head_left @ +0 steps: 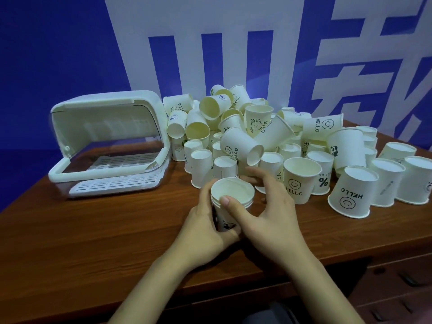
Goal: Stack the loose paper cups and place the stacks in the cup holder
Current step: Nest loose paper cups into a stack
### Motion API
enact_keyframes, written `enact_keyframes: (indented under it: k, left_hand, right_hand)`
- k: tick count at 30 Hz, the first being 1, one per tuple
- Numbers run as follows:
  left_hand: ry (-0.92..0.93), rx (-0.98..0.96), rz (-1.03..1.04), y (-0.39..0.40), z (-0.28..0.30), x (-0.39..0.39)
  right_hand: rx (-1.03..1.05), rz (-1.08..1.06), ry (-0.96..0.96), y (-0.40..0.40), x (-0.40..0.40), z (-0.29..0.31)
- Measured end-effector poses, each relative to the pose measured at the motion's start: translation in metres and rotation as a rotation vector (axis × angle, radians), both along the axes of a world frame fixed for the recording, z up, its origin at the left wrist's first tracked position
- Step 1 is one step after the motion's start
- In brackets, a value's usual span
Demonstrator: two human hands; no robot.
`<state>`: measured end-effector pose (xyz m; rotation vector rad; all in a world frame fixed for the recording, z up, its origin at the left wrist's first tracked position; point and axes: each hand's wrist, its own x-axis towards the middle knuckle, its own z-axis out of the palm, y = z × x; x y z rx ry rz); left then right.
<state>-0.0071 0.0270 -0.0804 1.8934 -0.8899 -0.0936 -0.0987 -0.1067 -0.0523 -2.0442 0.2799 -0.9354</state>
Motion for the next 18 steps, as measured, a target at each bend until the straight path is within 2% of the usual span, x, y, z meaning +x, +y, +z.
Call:
enact_keyframes:
  k: [7,9,11,14,18]
  left_hand:
    - [-0.033,-0.005,0.005,0.001,0.000,-0.001]
    - [-0.056,-0.002,0.009,0.001,0.001,-0.001]
    - [-0.068,0.011,0.021,0.000,0.002,-0.002]
    - [-0.068,0.021,0.019,-0.001,0.002,-0.002]
    - [-0.063,0.029,0.011,0.000,0.002,-0.002]
  right_hand:
    - [0.030,0.019,-0.092,0.001,-0.006,-0.017]
    - [0.012,-0.097,-0.161,-0.011,-0.009,-0.022]
    - [-0.145,-0.270,-0.167,-0.027,-0.011,-0.024]
    - [-0.364,-0.510,-0.042,-0.048,-0.009,-0.025]
    - [-0.312,-0.657,0.138,-0.060,-0.005,-0.028]
